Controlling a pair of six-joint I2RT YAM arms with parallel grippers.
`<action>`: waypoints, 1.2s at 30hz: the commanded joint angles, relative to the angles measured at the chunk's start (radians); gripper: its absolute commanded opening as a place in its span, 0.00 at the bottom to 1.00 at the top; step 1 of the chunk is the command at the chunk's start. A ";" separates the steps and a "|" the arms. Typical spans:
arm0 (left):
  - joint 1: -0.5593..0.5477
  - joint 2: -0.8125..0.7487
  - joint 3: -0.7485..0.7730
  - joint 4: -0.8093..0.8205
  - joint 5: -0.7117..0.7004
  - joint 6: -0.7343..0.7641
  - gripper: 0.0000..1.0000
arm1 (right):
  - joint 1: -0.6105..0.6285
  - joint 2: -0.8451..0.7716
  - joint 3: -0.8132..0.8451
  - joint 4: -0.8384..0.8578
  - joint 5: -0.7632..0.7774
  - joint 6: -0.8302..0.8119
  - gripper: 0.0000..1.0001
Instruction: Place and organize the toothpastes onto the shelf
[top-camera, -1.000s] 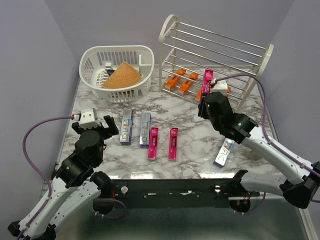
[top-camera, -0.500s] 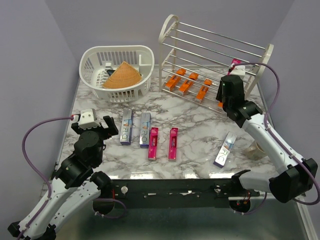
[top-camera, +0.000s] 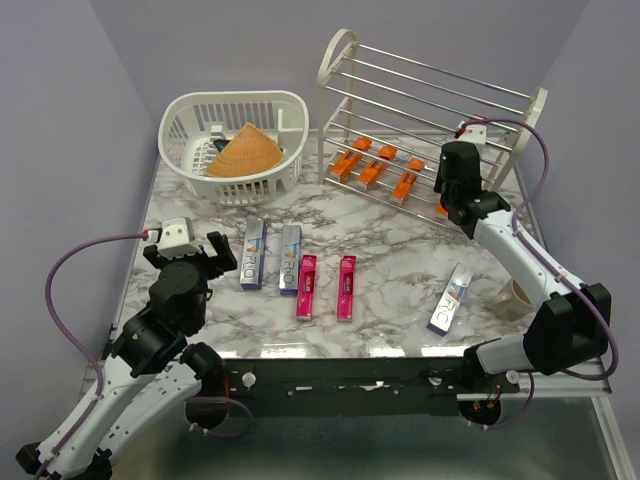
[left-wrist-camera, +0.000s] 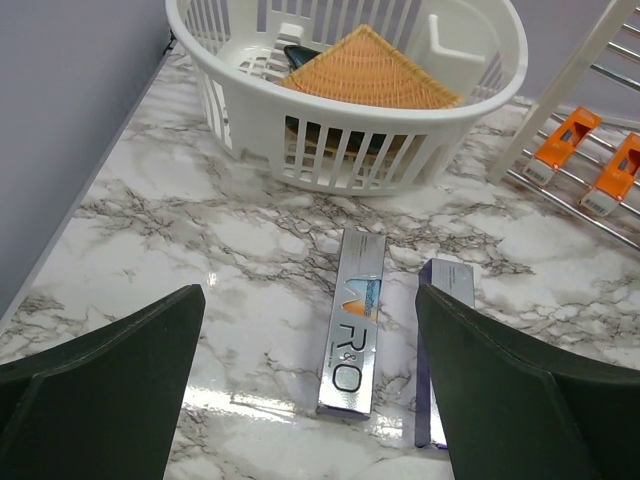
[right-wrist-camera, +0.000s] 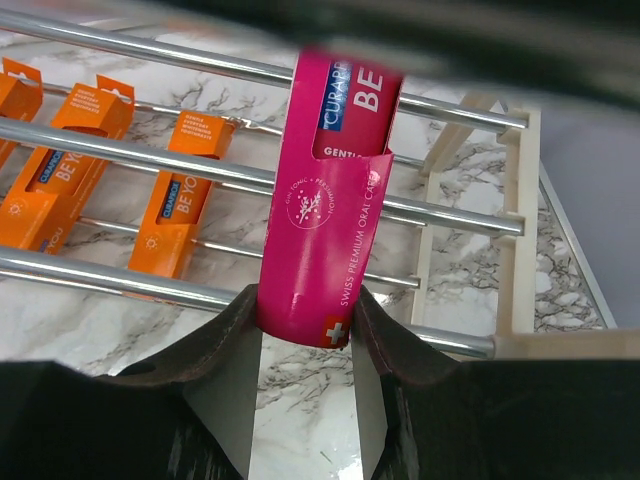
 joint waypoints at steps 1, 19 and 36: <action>0.007 0.006 -0.013 0.011 0.020 0.008 0.99 | -0.023 0.029 -0.017 0.093 0.037 -0.016 0.44; 0.009 0.004 -0.014 0.013 0.029 0.012 0.99 | -0.029 0.018 -0.043 0.059 0.064 0.050 0.52; 0.010 0.000 -0.014 0.011 0.035 0.011 0.99 | -0.030 0.022 -0.044 0.114 0.172 0.062 0.42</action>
